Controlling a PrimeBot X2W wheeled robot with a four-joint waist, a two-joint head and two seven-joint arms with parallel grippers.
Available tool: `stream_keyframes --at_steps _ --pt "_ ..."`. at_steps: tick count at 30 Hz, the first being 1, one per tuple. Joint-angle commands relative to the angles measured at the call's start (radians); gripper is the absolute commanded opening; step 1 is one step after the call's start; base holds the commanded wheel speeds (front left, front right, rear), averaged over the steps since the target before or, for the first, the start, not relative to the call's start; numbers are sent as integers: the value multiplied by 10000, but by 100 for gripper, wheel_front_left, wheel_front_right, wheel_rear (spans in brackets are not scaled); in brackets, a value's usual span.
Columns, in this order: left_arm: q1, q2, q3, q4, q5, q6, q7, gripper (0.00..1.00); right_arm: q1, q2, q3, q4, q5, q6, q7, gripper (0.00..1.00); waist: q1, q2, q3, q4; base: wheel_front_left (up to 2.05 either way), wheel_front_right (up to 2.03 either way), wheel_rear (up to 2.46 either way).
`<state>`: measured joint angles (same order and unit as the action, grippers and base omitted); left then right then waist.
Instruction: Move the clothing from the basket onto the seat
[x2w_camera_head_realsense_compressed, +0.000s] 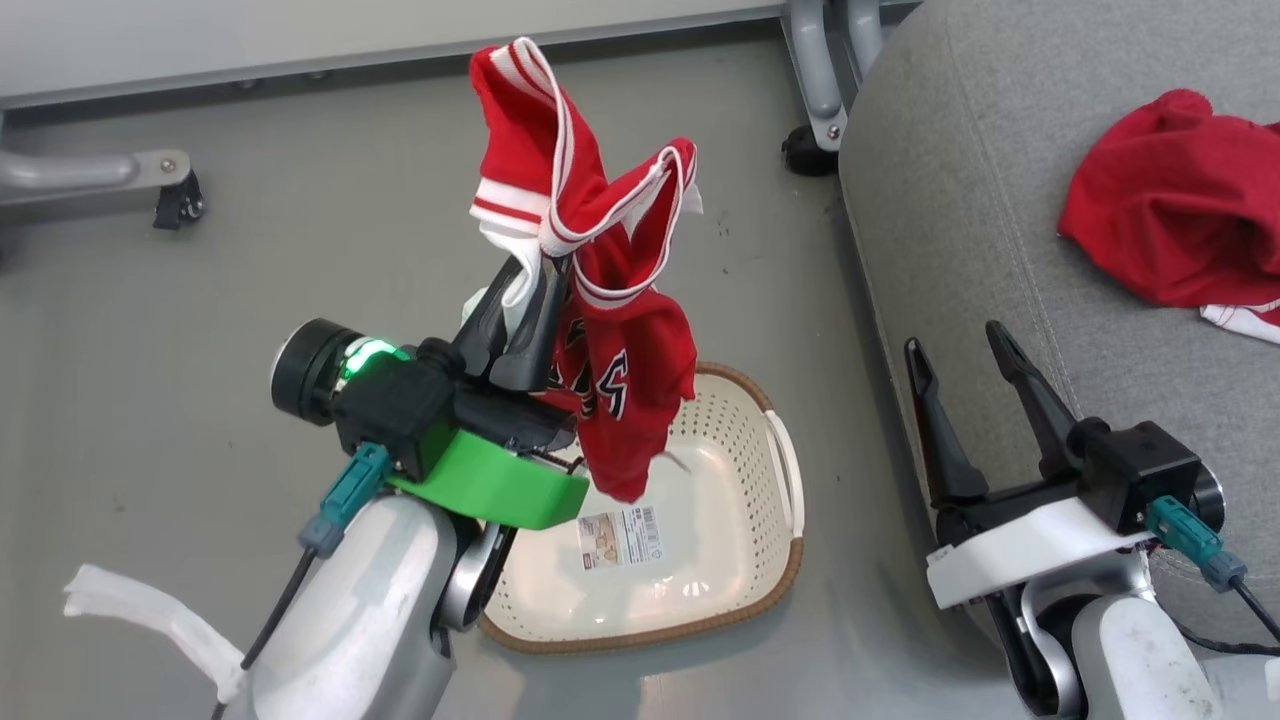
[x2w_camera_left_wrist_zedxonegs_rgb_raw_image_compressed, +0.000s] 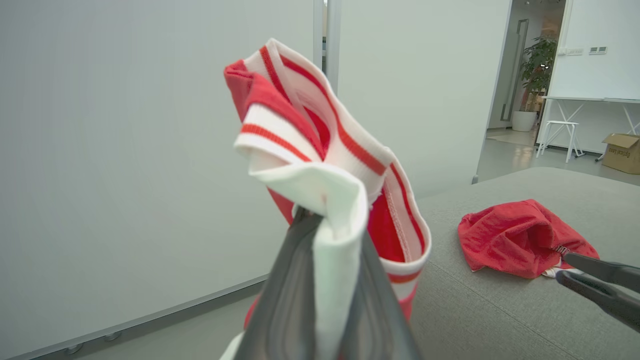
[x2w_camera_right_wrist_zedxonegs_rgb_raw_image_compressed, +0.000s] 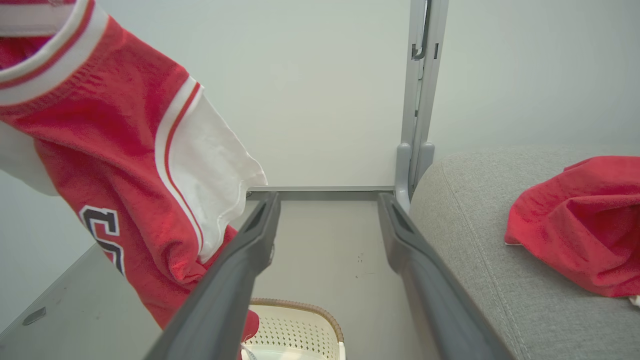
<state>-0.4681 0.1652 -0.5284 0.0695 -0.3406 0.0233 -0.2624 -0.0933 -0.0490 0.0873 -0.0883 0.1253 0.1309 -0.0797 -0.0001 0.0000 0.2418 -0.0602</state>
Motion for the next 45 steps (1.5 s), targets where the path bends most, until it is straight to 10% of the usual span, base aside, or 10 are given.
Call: stream_keyframes --at_steps 1,32,45 --pt "282 49 51 -217 88 72 -33 0 207 -29 33 -37 -22 -3 57 100 1 0 -564 153 0 0 0" --pt "2092 303 -67 -1756 -356 502 201 0 1148 -28 470 -168 351 -3 525 100 1 0 -1661 394 0 0 0" --pt "1750 228 -298 -1723 -325 413 200 0 -354 -366 3621 265 1199 -1 742 100 1 0 -1351 576 0 0 0"
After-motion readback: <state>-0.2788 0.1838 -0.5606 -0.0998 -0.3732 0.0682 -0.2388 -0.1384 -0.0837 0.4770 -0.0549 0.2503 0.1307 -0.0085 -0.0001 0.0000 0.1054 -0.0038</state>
